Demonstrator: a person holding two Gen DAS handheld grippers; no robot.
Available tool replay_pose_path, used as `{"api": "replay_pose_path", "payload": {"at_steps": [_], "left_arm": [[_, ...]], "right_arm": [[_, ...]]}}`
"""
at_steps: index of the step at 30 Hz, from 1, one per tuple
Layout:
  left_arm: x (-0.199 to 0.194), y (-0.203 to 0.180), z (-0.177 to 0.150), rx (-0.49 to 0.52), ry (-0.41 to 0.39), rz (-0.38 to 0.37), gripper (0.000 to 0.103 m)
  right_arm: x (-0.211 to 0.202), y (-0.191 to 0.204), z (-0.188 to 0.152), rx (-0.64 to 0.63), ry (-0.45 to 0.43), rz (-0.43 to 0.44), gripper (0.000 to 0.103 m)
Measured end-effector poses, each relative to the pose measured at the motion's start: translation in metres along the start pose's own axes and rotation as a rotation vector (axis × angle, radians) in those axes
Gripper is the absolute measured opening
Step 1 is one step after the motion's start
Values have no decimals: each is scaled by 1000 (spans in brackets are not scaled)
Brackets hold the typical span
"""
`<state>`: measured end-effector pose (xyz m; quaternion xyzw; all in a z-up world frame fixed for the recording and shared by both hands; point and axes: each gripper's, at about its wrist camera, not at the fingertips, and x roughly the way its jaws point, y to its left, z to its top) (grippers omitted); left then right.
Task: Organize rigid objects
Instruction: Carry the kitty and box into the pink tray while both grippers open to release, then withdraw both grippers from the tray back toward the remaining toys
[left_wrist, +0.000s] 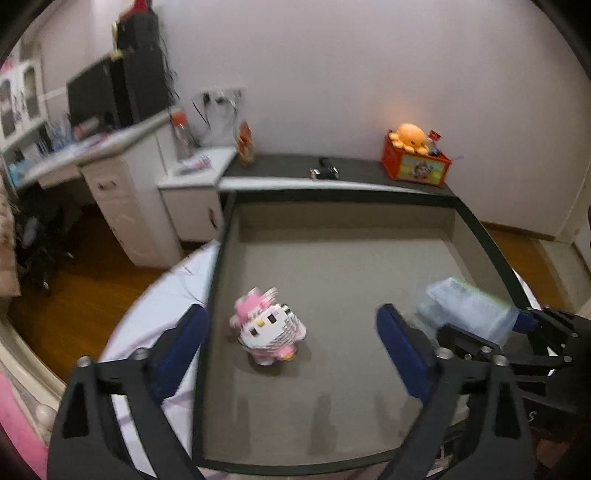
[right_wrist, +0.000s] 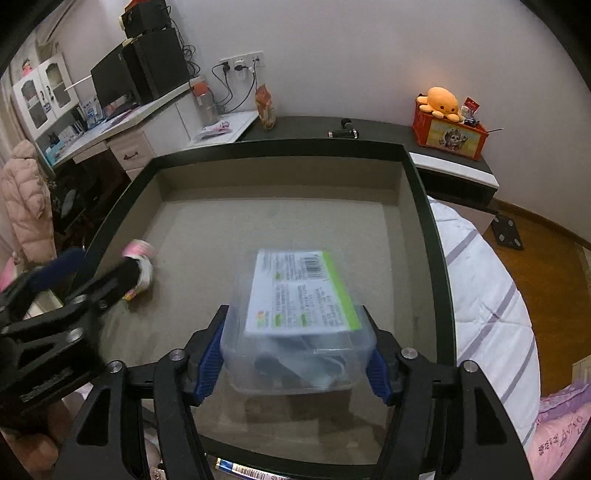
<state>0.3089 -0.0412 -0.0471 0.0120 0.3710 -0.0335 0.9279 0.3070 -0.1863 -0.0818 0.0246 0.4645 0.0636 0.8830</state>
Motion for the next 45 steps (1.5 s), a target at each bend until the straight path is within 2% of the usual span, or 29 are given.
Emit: {"api": "replay_pose_path", "payload": {"at_steps": [1,3,8,15,19,27,33,38,42,45], "left_arm": [[-6,3,0,-2,-13,0,103],[-17,10,0,-18,-35,-5,103],[-51,21,-5,-46,-98,-4,103],[-106,33,-25,-78,-178,-14,103],[-139,38,-41,-85,-213,-10,103],[-201,45,-77,-90,-267,9,103],[-232,43,-103,-107,-287,27,103],[-255,38,-130,-104,-317,37,103],[-264,36,-151,-101,-319,69,103],[-267,37,-163,-101,-298,43,103]], "right_arm": [[-2,0,-1,-4,-7,4,88],[-8,1,-4,-5,-12,25,90],[-29,-3,-9,21,-72,20,91],[-80,6,-29,27,-166,14,91],[-120,18,-51,22,-243,-7,91],[-201,31,-101,32,-400,9,91],[-244,33,-143,35,-484,-13,91],[-258,28,-183,70,-507,-32,91],[-254,24,-208,89,-482,-49,91],[-245,24,-214,83,-454,-55,91]]}}
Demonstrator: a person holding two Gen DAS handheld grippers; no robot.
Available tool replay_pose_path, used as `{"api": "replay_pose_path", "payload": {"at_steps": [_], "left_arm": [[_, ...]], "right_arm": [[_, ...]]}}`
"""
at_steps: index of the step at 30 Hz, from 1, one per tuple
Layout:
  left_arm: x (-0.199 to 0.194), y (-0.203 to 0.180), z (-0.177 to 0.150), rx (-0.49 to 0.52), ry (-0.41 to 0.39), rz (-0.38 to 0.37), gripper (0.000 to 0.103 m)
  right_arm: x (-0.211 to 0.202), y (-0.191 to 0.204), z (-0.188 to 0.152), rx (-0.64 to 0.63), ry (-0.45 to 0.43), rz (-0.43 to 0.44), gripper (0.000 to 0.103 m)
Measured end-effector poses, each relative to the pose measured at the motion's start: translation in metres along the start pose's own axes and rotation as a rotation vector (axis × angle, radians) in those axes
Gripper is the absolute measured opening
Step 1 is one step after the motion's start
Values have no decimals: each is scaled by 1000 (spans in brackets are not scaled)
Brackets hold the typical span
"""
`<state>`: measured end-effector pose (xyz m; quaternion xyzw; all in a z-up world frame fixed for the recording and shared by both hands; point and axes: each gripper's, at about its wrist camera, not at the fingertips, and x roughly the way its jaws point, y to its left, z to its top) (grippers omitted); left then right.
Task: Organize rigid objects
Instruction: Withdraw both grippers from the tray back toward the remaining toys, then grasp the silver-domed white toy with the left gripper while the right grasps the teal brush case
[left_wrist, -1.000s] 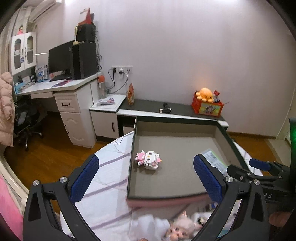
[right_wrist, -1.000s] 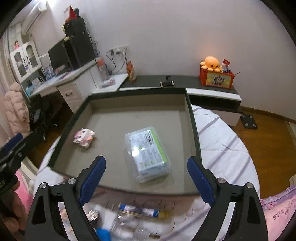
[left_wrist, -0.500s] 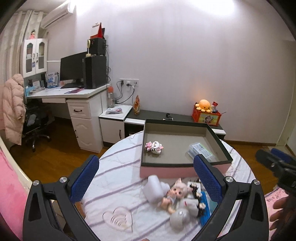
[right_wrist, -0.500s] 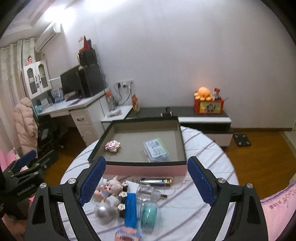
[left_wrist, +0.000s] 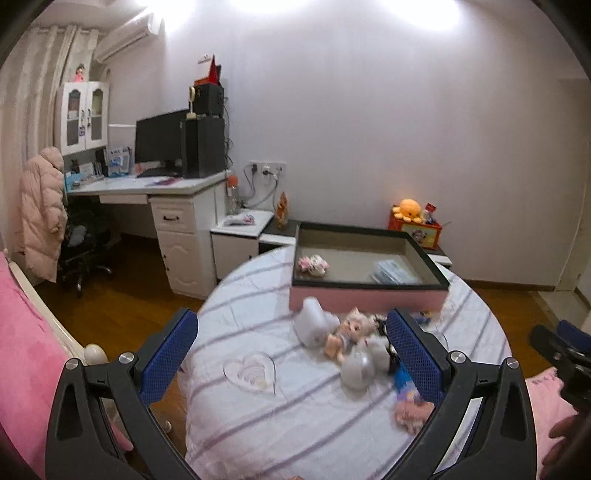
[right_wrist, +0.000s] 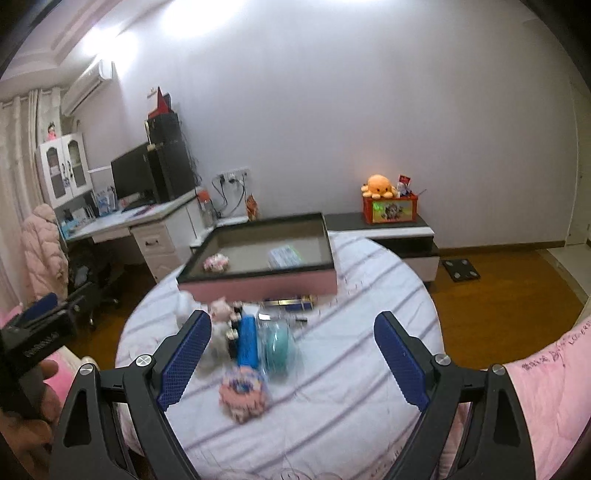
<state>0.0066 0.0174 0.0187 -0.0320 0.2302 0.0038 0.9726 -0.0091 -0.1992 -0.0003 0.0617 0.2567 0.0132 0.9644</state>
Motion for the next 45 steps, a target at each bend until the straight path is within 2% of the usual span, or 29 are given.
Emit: {"api": "replay_pose_path", "payload": {"at_steps": [14,26,30,34,41,45], "left_arm": [[15,-2,-21,19,63,-27,103],[26,-10,-30,56,93,-53,103],[55,-19,-46,96,176,-50,103],[86,-30,-61,116,254,-107,103],[127,-41,-62,134,309,-121,103],[147,-50,-63,176,344,-118,103]], "right_arm": [[23,1,-19,-17,77,16,91],[34,-1,-25,-21,108,9,91],[52,-3,-30,-17,150,10,91],[74,-8,-34,-10,189,1,91],[107,-15,-33,7,233,5,91],[125,-13,-32,12,256,31,91]]}}
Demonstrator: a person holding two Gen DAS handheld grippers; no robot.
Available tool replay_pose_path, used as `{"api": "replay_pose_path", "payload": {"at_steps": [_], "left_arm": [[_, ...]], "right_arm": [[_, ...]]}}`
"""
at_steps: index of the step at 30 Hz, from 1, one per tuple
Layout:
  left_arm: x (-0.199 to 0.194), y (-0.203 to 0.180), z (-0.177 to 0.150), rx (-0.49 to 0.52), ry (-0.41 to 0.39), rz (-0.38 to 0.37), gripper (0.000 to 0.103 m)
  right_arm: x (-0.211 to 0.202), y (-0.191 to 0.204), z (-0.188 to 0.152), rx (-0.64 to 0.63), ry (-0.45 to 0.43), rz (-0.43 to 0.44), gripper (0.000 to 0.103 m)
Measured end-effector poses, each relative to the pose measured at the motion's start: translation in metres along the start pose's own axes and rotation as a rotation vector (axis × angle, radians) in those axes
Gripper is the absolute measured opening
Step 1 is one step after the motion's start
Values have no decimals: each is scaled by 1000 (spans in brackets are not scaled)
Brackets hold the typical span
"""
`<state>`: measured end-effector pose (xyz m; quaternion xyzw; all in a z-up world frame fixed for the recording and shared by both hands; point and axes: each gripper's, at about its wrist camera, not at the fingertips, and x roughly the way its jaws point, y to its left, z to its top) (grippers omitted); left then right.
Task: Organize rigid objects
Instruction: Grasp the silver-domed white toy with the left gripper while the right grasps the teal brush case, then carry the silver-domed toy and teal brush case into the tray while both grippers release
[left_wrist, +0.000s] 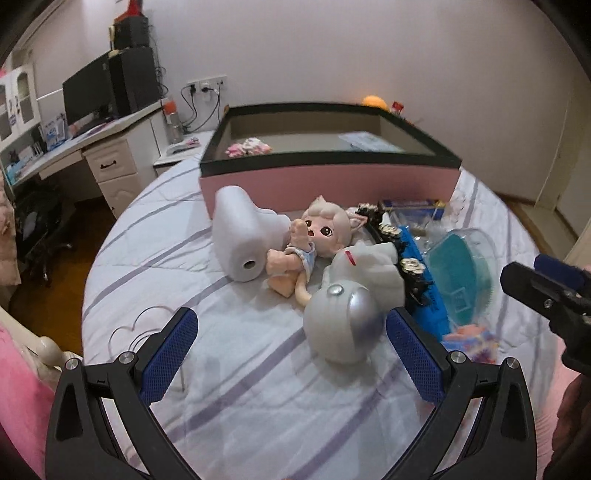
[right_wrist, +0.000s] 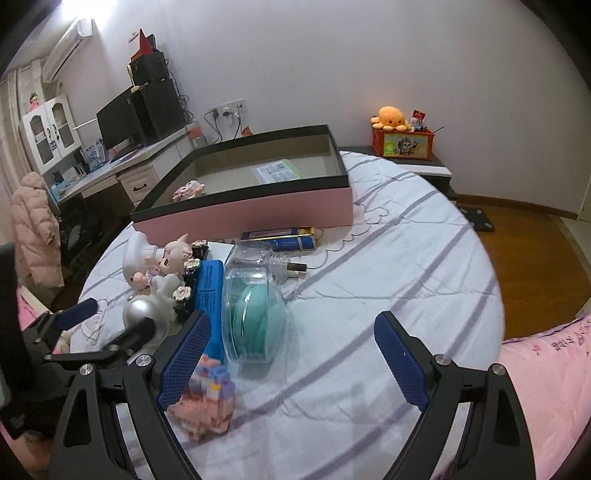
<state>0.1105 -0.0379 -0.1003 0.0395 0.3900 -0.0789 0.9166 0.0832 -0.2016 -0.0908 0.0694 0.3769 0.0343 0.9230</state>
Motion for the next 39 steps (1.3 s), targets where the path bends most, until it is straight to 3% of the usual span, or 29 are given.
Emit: {"api": "replay_pose_path", "payload": {"at_steps": [4,6,8,12,14,15,16,19,21,33,39], "left_arm": [[16,-3,3,-7,28,-42,103],[18,-2,5,-24,30,-82,95],[22,-1,6,-43,54,-123,78],[22,-5,3,-38,53,-176,62],[19,-6,2,-43,52,-188,58],[19,-5,2,-46,51,-191,58],[18,-4,1,-53,50,-199,58],[14,1,-1,-78,48,-228,54],[11,2,0,-76,38,-225,46],[-16,18,-2,-100,-10,-232,46],[-36,23,12,-100,-58,-229,46]], "right_arm": [[16,2,5,-2,21,9,91],[24,3,6,-7,39,8,88],[31,4,5,-4,53,19,77],[37,7,0,-11,67,46,62],[38,11,-3,-22,73,61,52],[37,14,-4,-28,71,70,41],[35,17,-5,-37,64,64,39],[32,16,-7,-37,57,76,39],[29,13,-8,-31,51,80,39],[0,7,-9,-26,12,106,39],[-12,14,4,-52,-10,130,39]]}}
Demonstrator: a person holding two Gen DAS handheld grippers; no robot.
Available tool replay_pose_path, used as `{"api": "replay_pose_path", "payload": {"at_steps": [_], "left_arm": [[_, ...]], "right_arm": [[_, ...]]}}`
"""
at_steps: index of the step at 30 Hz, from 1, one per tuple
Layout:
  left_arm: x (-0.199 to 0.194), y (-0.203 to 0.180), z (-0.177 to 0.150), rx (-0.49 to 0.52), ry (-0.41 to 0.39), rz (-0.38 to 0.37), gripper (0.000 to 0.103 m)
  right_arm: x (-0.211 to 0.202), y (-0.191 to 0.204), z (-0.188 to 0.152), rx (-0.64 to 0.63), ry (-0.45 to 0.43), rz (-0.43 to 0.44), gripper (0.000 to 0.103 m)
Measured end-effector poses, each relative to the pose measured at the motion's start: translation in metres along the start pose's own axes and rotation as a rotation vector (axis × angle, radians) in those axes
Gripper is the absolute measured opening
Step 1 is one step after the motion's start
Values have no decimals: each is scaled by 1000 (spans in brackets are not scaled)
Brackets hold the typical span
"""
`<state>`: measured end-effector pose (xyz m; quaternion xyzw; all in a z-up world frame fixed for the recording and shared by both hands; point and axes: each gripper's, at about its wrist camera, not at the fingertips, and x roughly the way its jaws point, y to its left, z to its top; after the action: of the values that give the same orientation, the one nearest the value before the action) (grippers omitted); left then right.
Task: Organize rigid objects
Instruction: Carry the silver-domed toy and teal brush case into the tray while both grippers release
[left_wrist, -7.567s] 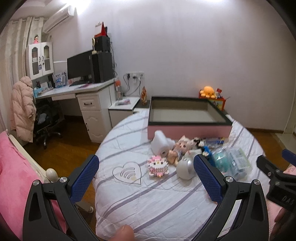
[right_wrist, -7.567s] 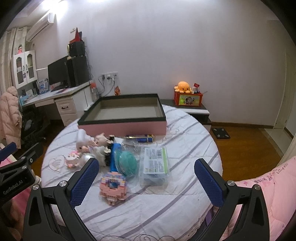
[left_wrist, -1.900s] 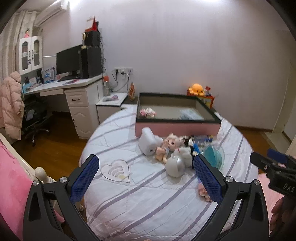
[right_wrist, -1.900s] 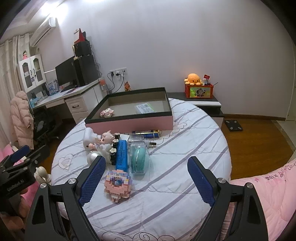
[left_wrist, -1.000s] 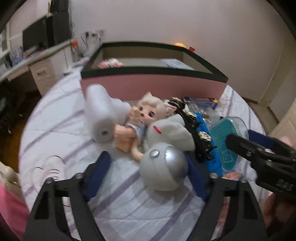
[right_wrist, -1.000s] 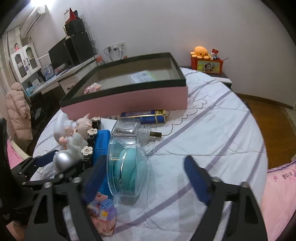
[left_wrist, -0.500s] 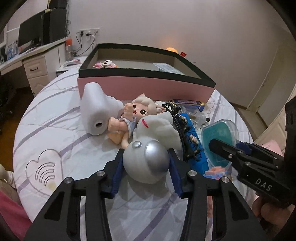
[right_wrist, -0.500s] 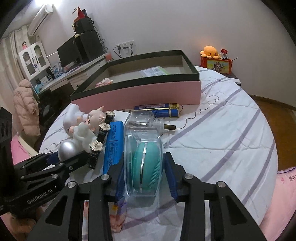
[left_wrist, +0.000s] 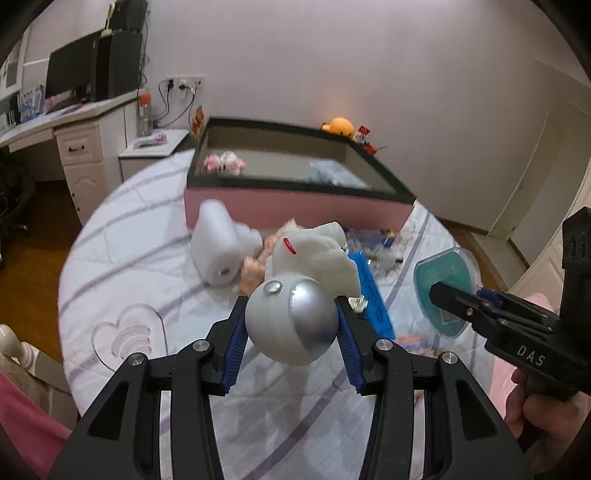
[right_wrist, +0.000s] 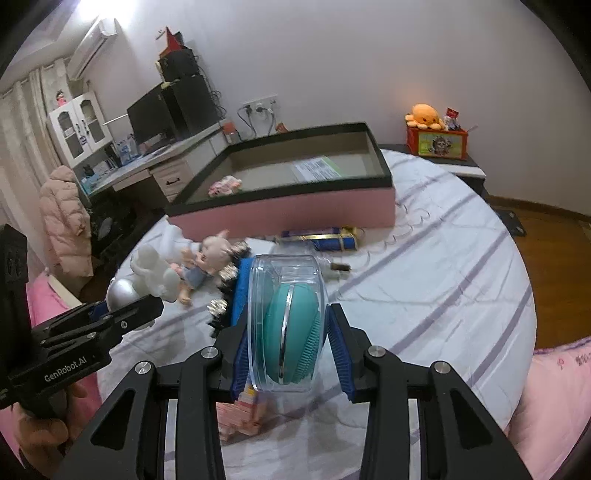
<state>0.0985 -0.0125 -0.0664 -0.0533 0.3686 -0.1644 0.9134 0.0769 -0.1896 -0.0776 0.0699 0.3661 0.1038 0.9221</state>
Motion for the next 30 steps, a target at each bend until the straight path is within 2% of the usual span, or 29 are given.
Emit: {"api": "replay_pose_path", "payload": {"at_steps": [6,12,15,19,24,30], "left_arm": [[-9,0,39,19,-68,18,46],[2,3,91,29,-108,40,46],[17,5,120,41,-115,58,46],[45,8,153,44,-100,77,46],[91,11,189,41,-56,109,46],[146,13,212,45,32,155,46]], "right_arm": [[-11,14,42,-69,-50,15,39],[-4,18,103,-112,-81,18,39],[16,16,133,-125,-69,0,39],[64,3,170,-102,-14,-11,39],[113,-19,195,-50,38,-28,39],[166,-41,215,-5,119,-43,39]]}}
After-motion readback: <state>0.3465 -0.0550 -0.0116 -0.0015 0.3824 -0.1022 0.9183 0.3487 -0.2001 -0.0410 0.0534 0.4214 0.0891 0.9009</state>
